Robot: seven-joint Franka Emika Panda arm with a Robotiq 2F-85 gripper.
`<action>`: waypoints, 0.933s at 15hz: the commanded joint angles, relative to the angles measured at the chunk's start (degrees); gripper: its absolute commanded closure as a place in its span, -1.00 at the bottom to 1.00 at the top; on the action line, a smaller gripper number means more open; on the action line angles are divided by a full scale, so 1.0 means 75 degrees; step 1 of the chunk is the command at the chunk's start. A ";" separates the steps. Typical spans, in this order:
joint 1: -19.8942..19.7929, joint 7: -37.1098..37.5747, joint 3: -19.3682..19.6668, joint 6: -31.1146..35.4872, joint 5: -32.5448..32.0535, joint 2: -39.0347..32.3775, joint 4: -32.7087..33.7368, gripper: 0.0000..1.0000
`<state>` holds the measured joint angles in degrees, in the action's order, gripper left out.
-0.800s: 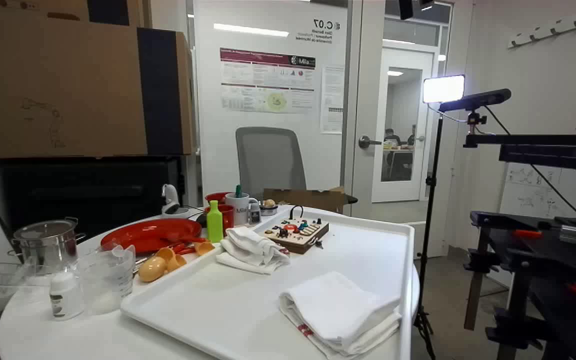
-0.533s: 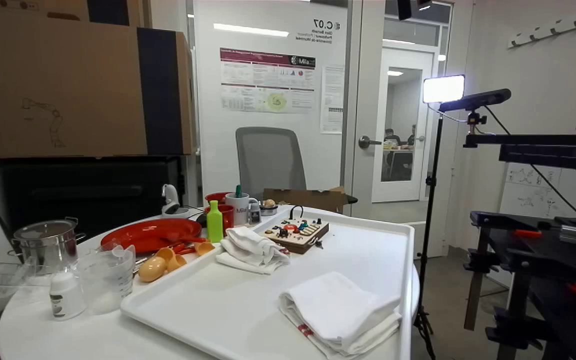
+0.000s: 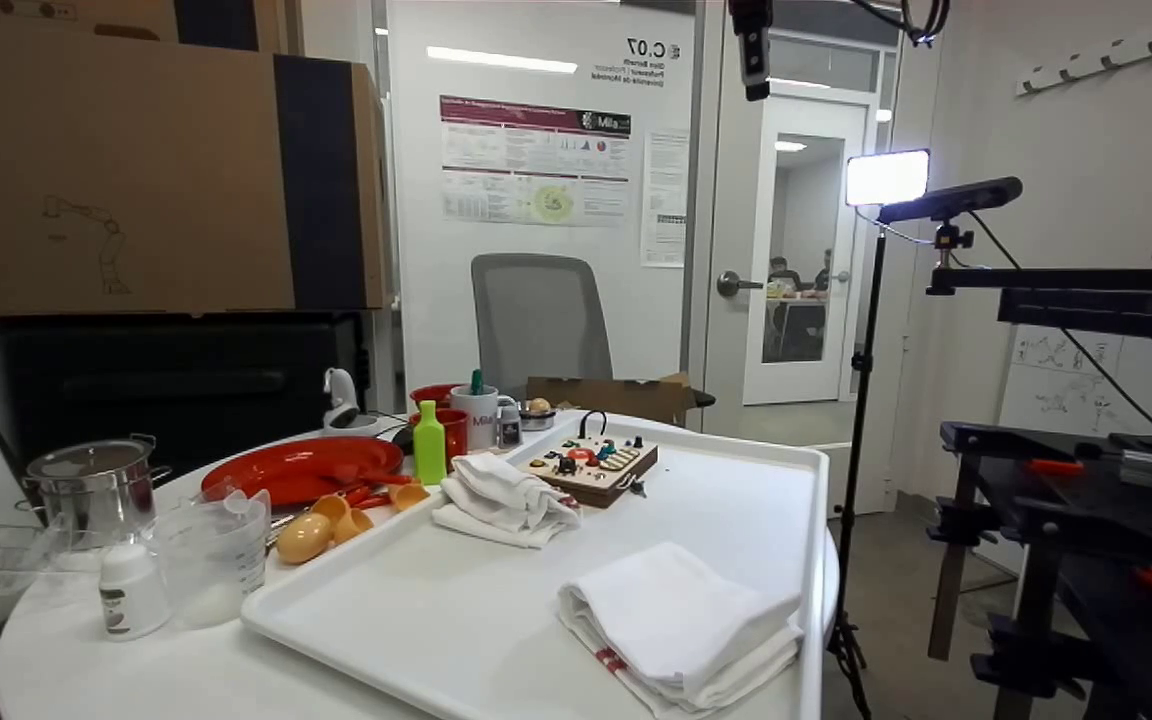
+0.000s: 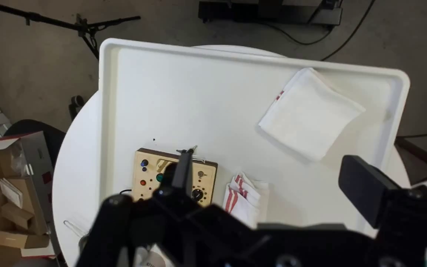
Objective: Push a button on the board
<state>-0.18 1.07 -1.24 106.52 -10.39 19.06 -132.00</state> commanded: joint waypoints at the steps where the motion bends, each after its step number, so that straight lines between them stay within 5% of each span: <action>1: -0.0331 0.0939 0.0113 0.0740 -0.0123 -0.1033 0.0456 -1.00; 11: -0.0625 0.1668 0.0618 0.0734 0.0026 -0.3489 0.2542 -1.00; 14: -0.0594 0.1525 0.0667 0.0903 -0.0071 -0.3351 0.2279 -1.00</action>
<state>-5.30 12.59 3.08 113.34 -11.01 -6.12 -114.91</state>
